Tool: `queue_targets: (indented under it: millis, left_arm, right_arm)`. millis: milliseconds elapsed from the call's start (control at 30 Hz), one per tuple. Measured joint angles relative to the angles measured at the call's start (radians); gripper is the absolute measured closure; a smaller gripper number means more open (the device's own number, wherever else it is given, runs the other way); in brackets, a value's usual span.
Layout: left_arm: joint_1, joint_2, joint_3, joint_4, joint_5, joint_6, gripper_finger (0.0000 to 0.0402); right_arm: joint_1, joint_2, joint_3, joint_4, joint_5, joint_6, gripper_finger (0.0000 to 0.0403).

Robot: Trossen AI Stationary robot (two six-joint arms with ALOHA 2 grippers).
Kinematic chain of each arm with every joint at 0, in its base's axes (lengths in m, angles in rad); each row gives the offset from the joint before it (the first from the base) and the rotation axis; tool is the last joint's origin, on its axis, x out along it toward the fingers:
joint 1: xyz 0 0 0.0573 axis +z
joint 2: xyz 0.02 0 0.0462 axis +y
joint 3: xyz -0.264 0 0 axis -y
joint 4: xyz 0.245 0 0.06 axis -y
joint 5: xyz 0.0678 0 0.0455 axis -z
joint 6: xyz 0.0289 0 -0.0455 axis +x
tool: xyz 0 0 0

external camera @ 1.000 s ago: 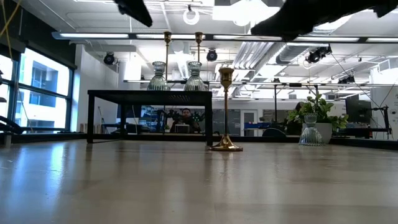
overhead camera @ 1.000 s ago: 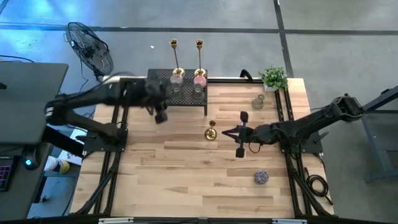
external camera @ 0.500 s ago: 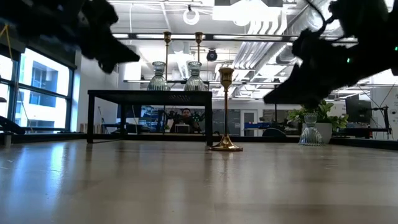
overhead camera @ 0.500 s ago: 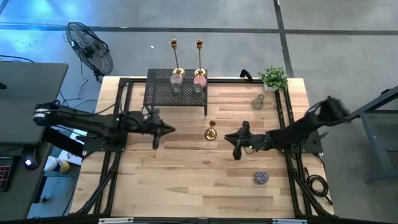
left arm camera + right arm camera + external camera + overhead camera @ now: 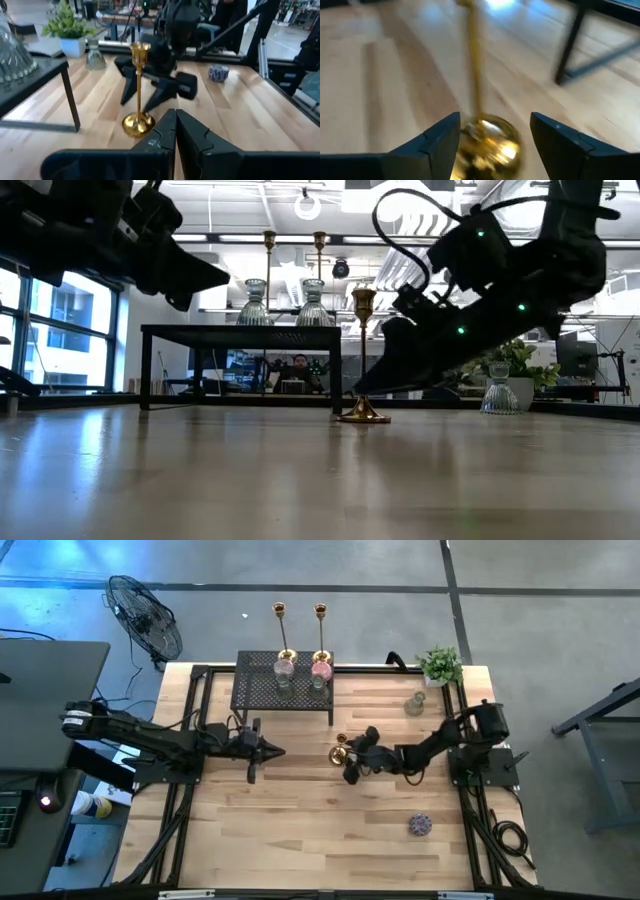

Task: Pick & Place candle stick holders
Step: Put the gold candle holder on the shelf

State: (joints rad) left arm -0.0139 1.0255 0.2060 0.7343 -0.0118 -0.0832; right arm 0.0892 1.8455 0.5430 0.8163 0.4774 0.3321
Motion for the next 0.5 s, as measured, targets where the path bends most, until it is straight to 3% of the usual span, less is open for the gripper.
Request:
queue_targets:
  millis: [200,333,500]
  left_arm:
    - [0.000,0.097,0.002,0.106,-0.005,0.004,0.0397]
    - [-0.001,0.175,0.011,0.146,0.005,-0.023,0.0396]
    - [-0.050,0.279,0.088,0.146,-0.053,-0.053,0.0391]
  right_arm:
    - [-0.011,0.016,0.040,0.036,-0.037,-0.071,0.0217]
    - [-0.005,0.017,0.039,0.035,0.020,-0.075,0.0292]
    - [0.022,0.014,0.041,0.055,-0.020,-0.112,0.0389]
